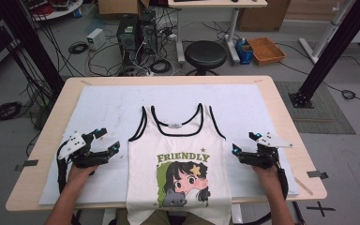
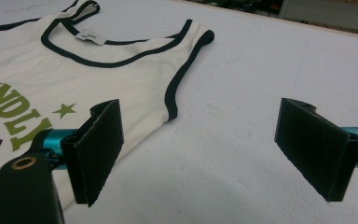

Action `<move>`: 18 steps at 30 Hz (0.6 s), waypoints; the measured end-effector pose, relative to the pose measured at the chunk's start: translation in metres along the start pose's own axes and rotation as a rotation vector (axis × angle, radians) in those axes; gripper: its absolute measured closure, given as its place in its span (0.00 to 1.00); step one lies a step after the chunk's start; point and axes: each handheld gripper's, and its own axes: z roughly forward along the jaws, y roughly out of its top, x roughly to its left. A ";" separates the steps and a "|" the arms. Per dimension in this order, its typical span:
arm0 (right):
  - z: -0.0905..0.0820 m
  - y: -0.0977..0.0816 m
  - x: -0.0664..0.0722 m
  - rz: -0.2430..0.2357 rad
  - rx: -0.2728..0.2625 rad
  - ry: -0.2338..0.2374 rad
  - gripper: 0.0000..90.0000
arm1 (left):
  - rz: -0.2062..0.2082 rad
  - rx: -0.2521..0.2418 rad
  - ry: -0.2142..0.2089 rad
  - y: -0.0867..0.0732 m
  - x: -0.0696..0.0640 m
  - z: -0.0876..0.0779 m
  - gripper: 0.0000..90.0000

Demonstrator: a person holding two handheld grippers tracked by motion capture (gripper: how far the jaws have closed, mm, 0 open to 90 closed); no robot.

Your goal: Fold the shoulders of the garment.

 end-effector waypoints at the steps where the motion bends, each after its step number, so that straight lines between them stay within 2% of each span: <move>1: 0.000 0.000 0.000 -0.001 -0.001 0.000 0.17 | 0.000 0.002 0.001 0.000 0.000 0.000 0.21; 18: 0.001 0.001 0.000 0.006 0.012 -0.011 0.17 | -0.001 0.007 0.004 0.000 0.000 0.000 0.21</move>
